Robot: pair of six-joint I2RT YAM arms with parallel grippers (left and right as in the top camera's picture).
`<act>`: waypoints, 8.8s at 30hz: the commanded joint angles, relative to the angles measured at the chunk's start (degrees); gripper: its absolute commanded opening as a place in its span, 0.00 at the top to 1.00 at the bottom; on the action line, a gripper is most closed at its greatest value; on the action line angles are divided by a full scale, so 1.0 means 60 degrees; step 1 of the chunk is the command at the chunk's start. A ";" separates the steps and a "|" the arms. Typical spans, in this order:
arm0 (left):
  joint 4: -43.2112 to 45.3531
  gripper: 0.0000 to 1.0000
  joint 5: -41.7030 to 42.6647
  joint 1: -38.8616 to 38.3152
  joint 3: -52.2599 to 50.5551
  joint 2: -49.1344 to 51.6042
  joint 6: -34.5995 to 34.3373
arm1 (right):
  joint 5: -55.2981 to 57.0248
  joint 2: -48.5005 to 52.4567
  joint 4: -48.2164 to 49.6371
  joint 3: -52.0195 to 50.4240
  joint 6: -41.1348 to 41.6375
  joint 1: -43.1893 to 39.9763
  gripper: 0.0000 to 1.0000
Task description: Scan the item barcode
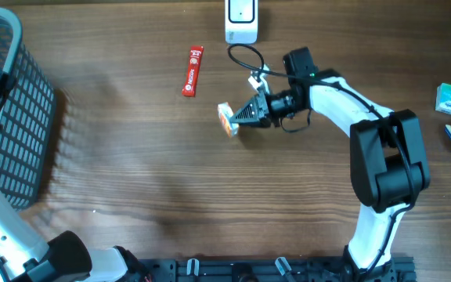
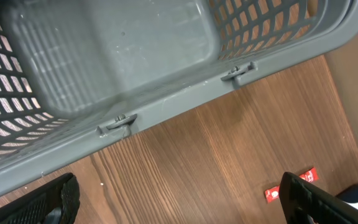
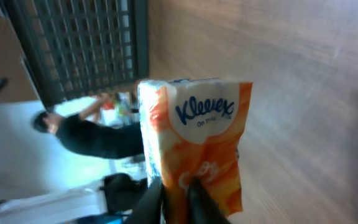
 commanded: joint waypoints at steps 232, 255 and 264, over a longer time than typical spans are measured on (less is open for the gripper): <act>0.0004 0.00 -0.0062 0.0044 0.0036 0.0040 -0.0098 | 0.9519 -0.1224 -0.2007 -0.0863 -0.2284 0.4003 0.51; 0.0004 0.00 -0.0062 0.0044 0.0036 0.0040 -0.0095 | 0.2809 -0.1220 -0.1053 -0.0102 -0.1887 0.1315 0.96; 0.0004 0.00 -0.0062 0.0044 0.0036 0.0040 -0.0095 | -0.1508 -0.1213 -0.0823 -0.0102 -0.1905 -0.1483 0.96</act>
